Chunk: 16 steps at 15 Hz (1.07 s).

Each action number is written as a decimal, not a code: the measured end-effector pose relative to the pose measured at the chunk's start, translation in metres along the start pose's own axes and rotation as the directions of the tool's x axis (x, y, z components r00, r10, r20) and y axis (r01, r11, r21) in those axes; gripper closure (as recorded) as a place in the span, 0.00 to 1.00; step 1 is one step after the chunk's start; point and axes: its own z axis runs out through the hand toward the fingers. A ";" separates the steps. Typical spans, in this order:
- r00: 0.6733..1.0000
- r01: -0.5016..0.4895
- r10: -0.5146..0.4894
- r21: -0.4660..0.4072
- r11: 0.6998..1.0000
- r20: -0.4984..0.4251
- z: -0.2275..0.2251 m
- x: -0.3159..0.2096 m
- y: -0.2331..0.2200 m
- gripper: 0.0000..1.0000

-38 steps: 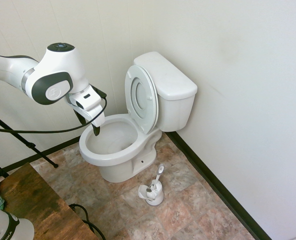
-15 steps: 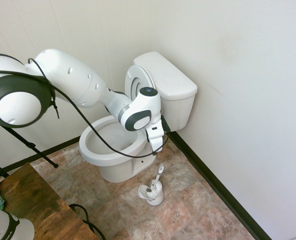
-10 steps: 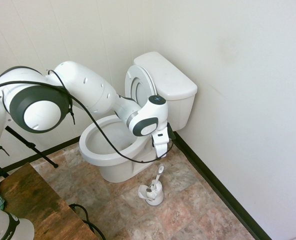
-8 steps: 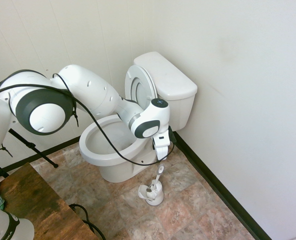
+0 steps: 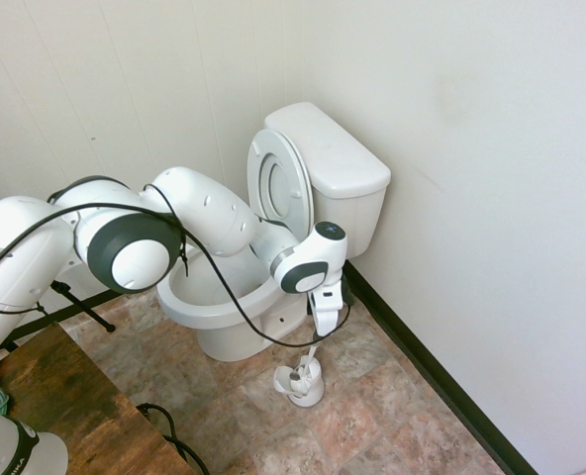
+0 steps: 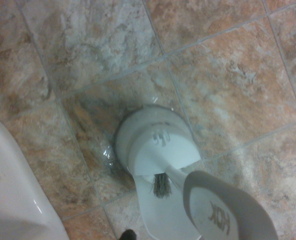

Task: Clean the toilet

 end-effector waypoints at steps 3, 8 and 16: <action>1.000 0.000 0.001 -0.026 1.000 0.009 0.014 0.002 -0.007 0.00; 1.000 -0.002 0.003 -0.044 0.999 0.023 0.027 0.004 -0.012 1.00; 0.999 -0.012 0.013 -0.038 0.999 0.044 0.032 0.005 -0.019 1.00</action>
